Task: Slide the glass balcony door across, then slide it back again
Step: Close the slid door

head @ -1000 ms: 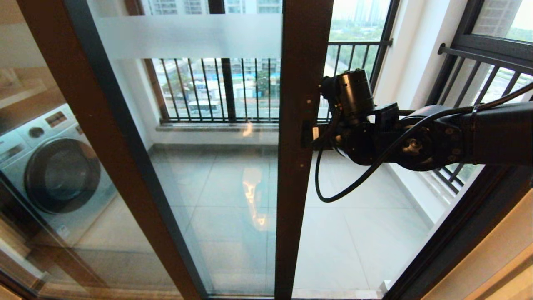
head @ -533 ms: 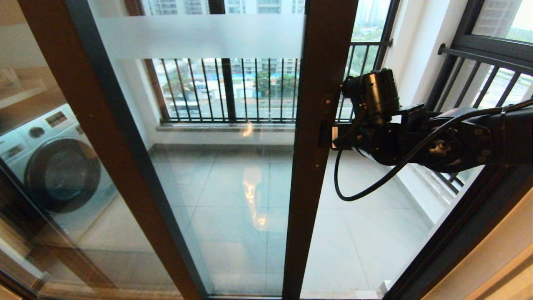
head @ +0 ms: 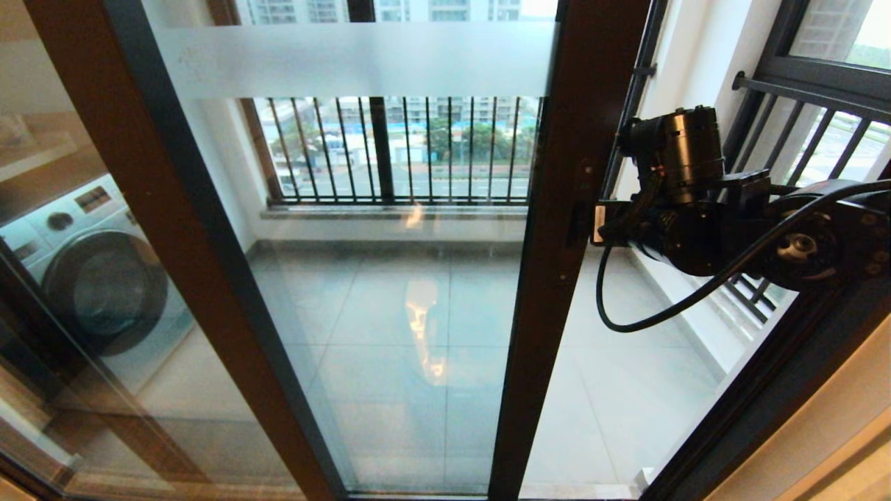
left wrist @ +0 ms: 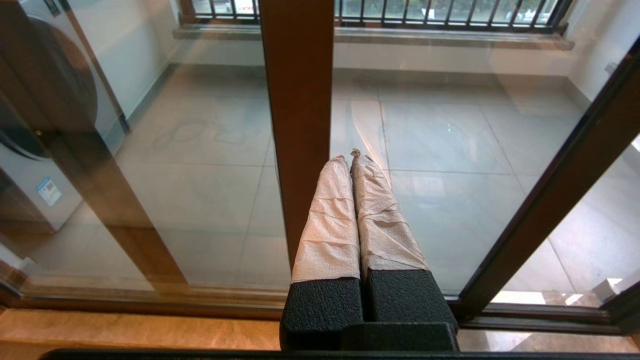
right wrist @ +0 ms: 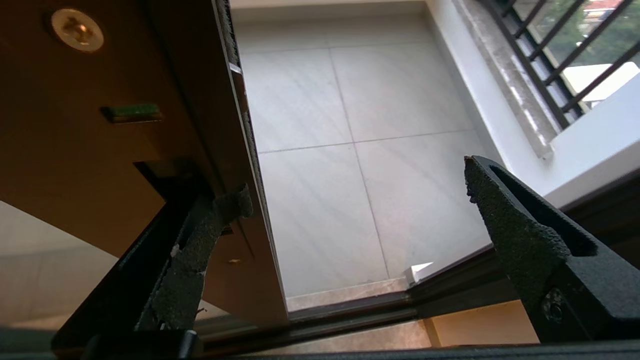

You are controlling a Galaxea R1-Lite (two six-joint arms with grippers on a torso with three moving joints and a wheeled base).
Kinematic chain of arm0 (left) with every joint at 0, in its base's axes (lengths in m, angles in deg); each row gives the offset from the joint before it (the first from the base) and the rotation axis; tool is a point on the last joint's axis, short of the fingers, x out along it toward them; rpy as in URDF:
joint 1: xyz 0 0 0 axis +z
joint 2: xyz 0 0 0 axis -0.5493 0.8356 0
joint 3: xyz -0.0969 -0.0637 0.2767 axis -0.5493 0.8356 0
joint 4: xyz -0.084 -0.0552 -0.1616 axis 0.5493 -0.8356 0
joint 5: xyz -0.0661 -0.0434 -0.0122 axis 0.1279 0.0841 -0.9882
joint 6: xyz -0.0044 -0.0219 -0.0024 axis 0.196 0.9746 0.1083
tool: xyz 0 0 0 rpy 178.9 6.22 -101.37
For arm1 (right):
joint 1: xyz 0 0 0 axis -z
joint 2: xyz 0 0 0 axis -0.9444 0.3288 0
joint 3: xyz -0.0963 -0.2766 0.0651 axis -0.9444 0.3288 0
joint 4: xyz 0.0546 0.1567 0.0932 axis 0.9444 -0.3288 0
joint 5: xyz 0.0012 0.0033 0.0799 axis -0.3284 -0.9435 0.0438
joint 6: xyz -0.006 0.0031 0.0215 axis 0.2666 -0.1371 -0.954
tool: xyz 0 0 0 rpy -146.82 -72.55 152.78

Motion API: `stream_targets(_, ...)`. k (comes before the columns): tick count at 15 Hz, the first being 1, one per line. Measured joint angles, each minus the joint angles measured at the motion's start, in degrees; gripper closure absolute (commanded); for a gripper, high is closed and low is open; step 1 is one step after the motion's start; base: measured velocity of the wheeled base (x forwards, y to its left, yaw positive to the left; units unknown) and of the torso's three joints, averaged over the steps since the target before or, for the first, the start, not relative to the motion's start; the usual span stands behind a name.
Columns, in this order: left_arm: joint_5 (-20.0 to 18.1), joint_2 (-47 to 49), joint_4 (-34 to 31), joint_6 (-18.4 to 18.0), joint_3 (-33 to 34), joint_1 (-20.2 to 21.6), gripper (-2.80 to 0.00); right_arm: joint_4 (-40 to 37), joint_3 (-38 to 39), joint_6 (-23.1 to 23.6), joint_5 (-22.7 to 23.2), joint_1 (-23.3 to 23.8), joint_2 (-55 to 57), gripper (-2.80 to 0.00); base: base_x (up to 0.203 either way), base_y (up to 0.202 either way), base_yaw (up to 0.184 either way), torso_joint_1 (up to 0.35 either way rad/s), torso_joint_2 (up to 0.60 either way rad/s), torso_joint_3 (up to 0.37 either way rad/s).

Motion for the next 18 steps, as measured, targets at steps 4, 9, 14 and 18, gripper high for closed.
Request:
stream_targets(4, 0.00, 0.00, 0.01, 0.01, 0.00, 0.00, 0.00, 0.96, 3.31, 0.06, 0.49, 1.92, -1.81, -2.80, 0.000, 0.000, 0.000, 0.000, 0.00, 0.000)
stream_targets(9, 0.00, 0.00, 0.04, -0.01, 0.00, 0.00, 0.00, 0.83, 4.15, 0.09, 1.05, 4.28, -2.75, -2.80, 0.000, 0.000, 0.000, 0.000, 0.00, 0.000)
stream_targets(14, -0.01, 0.00, 0.01, 0.01, 0.00, 0.00, 0.00, 0.78, 4.57, 0.13, 1.34, 5.90, -3.10, -2.80, 0.000, 0.000, 0.000, 0.000, 0.00, 0.000)
stream_targets(18, 0.02, 0.00, 0.03, 0.00, 0.00, 0.02, 0.00, 0.67, 4.67, 0.55, 1.97, 7.71, -3.36, -2.80, 0.000, 0.000, 0.000, 0.000, 0.00, 0.000)
